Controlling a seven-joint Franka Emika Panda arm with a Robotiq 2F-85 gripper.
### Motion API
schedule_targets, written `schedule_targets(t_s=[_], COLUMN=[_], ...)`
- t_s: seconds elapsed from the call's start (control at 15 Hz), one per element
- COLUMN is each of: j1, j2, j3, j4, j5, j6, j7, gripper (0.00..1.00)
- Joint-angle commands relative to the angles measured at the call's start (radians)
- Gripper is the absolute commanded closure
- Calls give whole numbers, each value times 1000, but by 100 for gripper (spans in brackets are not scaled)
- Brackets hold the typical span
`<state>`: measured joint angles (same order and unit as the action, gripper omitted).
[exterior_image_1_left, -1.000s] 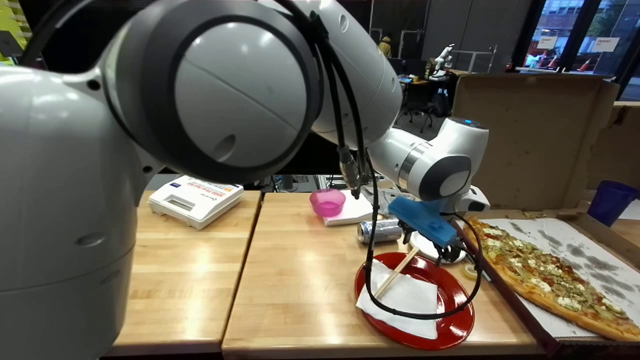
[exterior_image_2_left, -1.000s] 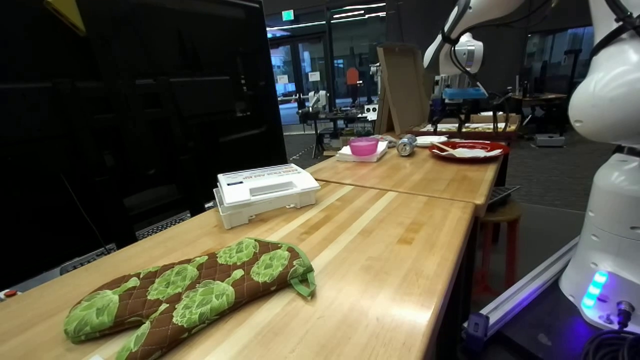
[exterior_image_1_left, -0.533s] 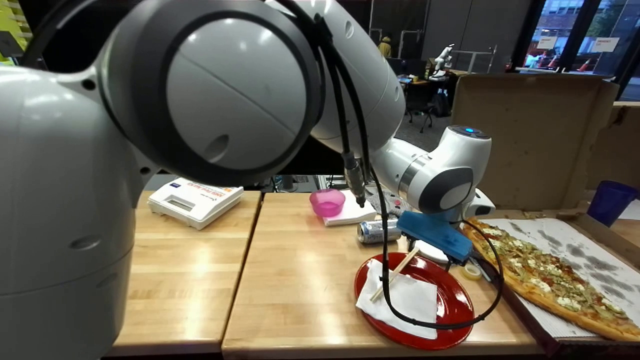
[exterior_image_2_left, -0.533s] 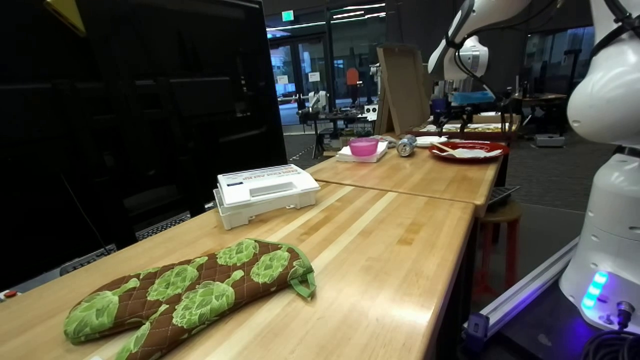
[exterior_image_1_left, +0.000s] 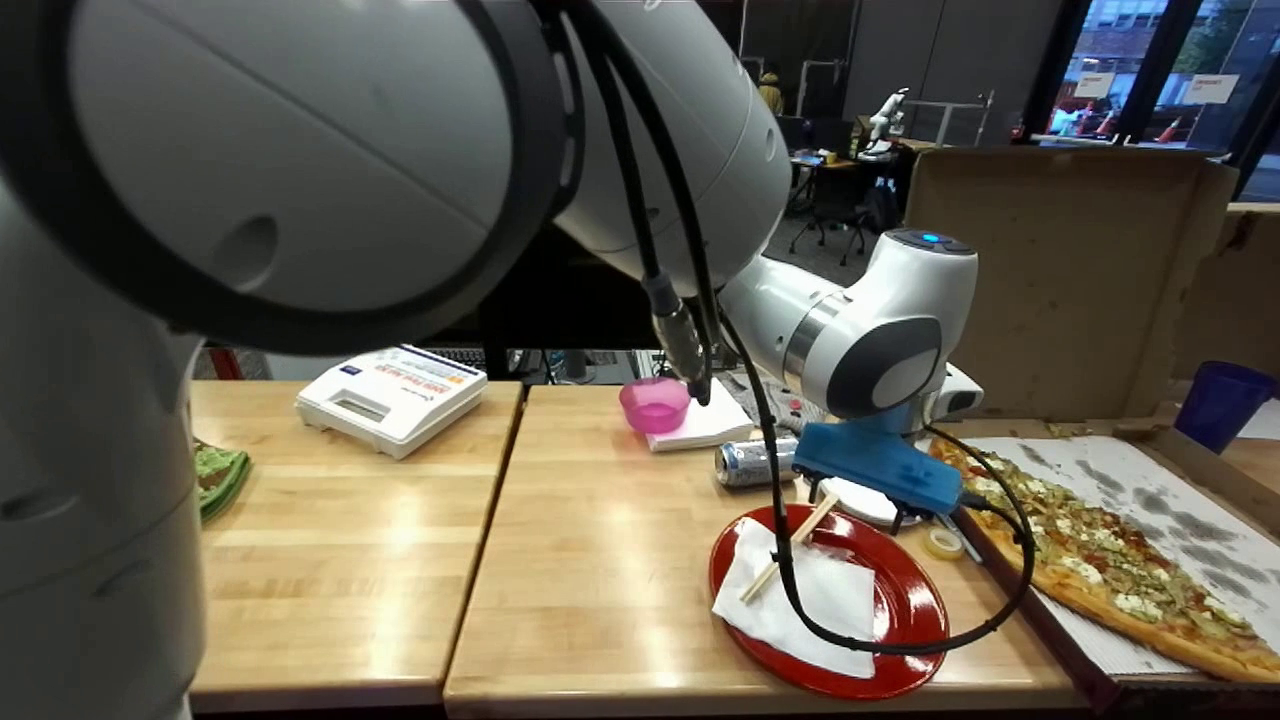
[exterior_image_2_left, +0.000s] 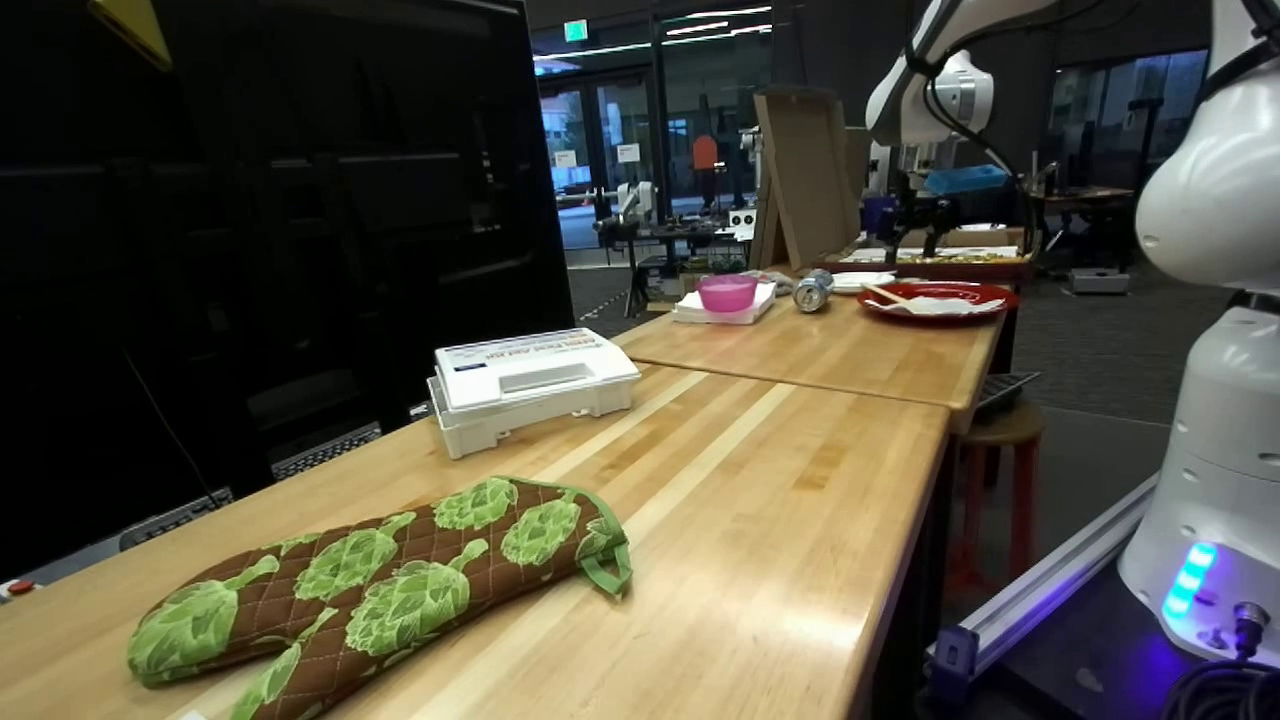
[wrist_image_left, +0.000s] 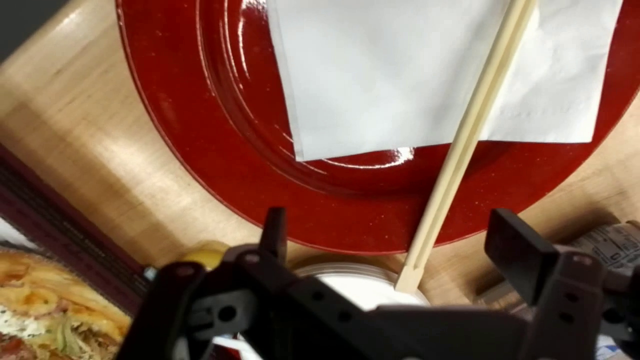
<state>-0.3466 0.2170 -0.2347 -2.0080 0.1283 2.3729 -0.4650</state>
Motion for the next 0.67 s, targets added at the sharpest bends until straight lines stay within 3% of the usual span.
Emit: schedule_targets(t_s=[0.0,0.4,0.6], j1=[13,67,88], j2=[-63,-41,-35], j3=[8,13,10], j4=[-79,-118,-133], j5=[-31,-128,-183], j6=[90,227,235], j7=[7,114,177], gripper=[0,0,0])
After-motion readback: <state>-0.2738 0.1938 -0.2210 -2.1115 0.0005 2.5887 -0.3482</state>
